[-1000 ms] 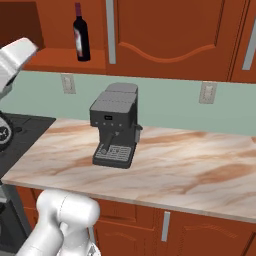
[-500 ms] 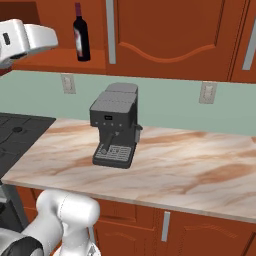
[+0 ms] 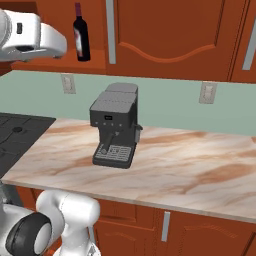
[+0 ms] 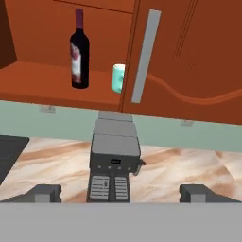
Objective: Open the cabinet directly in front. Then move the wine and the mug to the dining counter with the candle on it.
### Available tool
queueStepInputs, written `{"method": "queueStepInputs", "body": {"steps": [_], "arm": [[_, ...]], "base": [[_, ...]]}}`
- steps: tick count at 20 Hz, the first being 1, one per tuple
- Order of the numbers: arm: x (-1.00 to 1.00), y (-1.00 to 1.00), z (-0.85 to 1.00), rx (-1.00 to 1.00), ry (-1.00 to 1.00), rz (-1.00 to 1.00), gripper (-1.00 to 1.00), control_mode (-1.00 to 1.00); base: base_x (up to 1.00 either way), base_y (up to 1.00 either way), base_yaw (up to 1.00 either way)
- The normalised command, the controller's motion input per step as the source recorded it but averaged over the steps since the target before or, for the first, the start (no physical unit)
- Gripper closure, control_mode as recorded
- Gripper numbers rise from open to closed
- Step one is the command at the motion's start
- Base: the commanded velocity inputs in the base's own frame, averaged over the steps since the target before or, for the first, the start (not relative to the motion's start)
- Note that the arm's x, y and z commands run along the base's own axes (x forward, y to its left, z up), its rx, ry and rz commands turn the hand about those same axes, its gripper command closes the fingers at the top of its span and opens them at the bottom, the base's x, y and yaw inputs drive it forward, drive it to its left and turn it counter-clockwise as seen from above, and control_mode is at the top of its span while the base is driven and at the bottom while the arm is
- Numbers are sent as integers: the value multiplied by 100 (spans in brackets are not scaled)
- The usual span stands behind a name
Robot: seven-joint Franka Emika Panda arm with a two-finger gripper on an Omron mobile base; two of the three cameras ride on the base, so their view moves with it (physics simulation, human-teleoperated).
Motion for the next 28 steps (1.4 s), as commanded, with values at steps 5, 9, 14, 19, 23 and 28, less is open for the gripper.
{"method": "queueStepInputs", "body": {"steps": [5,9,14,19,23,28], "arm": [[0,-9,-43,11,4,4,-100,-100],[5,-27,-29,16,-13,2,-100,-100],[1,-38,-3,15,-24,0,-100,-100],[17,-31,0,11,-25,0,-100,-100],[31,-9,0,6,-12,0,-100,-100],[36,0,0,1,0,0,-100,-100]], "base": [[0,0,0],[0,0,0],[0,0,0],[0,0,0],[0,0,0],[0,0,0]]}}
